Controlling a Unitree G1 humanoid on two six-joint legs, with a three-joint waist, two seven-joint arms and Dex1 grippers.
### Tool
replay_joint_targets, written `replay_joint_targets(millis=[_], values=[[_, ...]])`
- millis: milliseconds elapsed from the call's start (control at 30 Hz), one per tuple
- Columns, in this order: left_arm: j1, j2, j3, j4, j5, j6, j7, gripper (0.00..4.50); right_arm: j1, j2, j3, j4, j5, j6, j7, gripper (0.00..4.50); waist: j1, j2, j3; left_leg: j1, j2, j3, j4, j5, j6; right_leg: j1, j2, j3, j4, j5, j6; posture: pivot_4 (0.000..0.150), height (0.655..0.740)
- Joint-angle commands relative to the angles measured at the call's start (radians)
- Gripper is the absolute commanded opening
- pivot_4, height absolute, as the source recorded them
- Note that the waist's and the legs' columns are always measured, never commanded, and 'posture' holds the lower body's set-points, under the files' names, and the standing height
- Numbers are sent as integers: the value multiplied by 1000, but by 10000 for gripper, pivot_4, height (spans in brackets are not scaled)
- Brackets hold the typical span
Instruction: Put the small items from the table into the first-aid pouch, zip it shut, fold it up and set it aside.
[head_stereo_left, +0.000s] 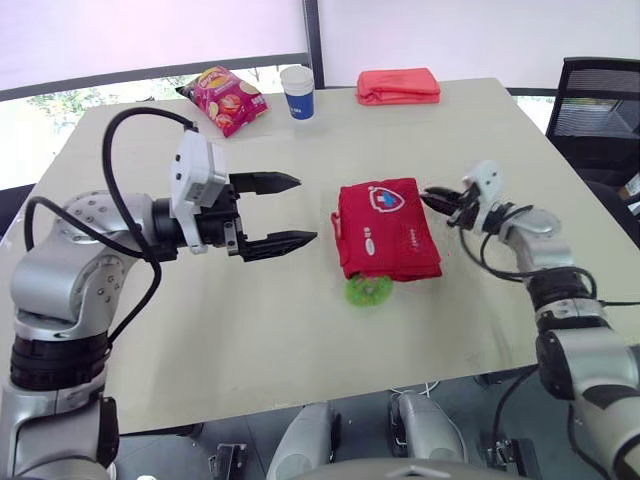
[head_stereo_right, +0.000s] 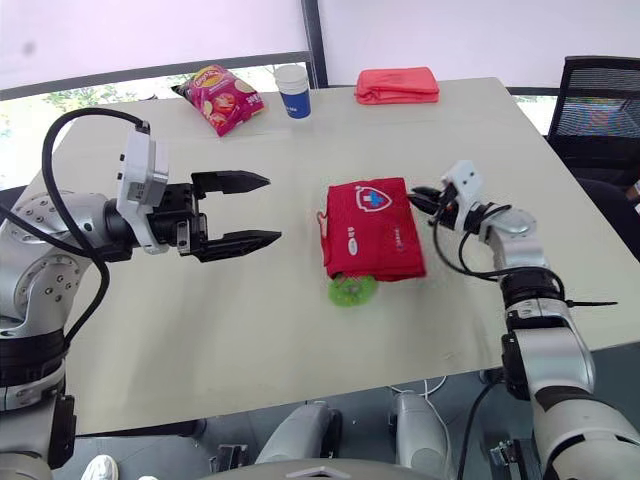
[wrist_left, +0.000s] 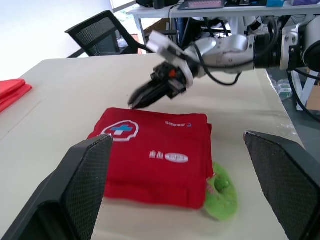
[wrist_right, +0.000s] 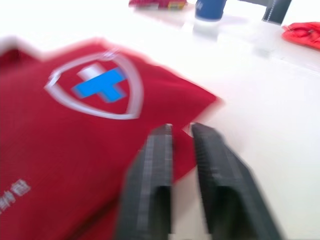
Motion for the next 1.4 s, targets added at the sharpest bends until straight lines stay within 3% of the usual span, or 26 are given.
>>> replay_joint_targets(millis=[33, 167, 333, 433, 533, 700, 800, 1000, 1267, 1400], values=[[-12, 14, 17, -18, -13, -23, -7, 45000, -9, -20, -16, -61, 41, 165, 10, 25141, -2, 0, 0, 0, 0, 0, 0, 0, 0, 0, 0, 0, 0, 0, 0, 1500, 7395], [-16, 11, 16, -17, -13, -27, -6, 45000, -21, -8, 14, -17, 13, 285, -21, 43800, -2, 0, 0, 0, 1, 0, -1, 0, 0, -1, 0, 0, 0, 0, 0, 1500, 7395], [-14, 16, 22, -18, -13, -31, -4, 45000, -63, 37, 12, 74, 51, 450, 21, 44464, -2, 0, 0, -1, 1, 2, 0, 0, 0, -2, 0, 1, 0, 0, 0, 1500, 7395], [-9, 19, 26, -23, -14, -31, -1, 45000, -73, 48, 65, 110, 0, 481, 31, 44464, -4, 0, 0, -1, 1, 3, 0, 0, 0, -3, 0, 2, 0, 0, 0, 1500, 7395], [-6, 20, 30, -28, -17, -31, 4, 45000, -81, 63, 52, 117, 19, 520, 39, 36128, -4, 0, 0, -1, 1, 3, 0, 0, 0, -3, 1, 2, 0, 0, 0, 1500, 7395], [6, 21, 37, -30, -16, -36, 8, 45000, -83, 67, -15, 71, 79, 579, 21, 12926, -5, 0, 0, -1, 1, 3, 0, 0, 0, -3, 1, 2, 1, 0, 0, 1500, 7395], [6, 16, 32, -25, -12, -44, 8, 45000, -76, 72, -91, 34, 120, 594, -76, 462, -3, 0, 0, -1, 1, 3, 0, 0, 0, -3, 1, 2, 1, 0, 0, 1500, 7395], [-35, -10, 3, 36, 35, -88, 34, 45000, -105, 106, -421, 77, 239, 414, -595, 462, 14, 0, 0, -5, -1, 1, 0, 0, -1, -6, -2, 1, 1, 0, 0, 1500, 7395], [-71, -40, -11, 60, 60, -112, 72, 45000, -132, 110, -579, 236, 255, 86, -942, 462, 19, 0, 0, -8, -1, 2, -1, 1, 0, -9, -1, 2, 0, 1, -1, 1500, 7395], [-72, -52, -13, 55, 58, -117, 85, 45000, -135, 125, -616, 284, 275, -42, -1031, 462, 23, 0, 0, -8, -2, 2, -1, 1, 0, -8, 0, 1, 0, 1, -1, 1500, 7395]])
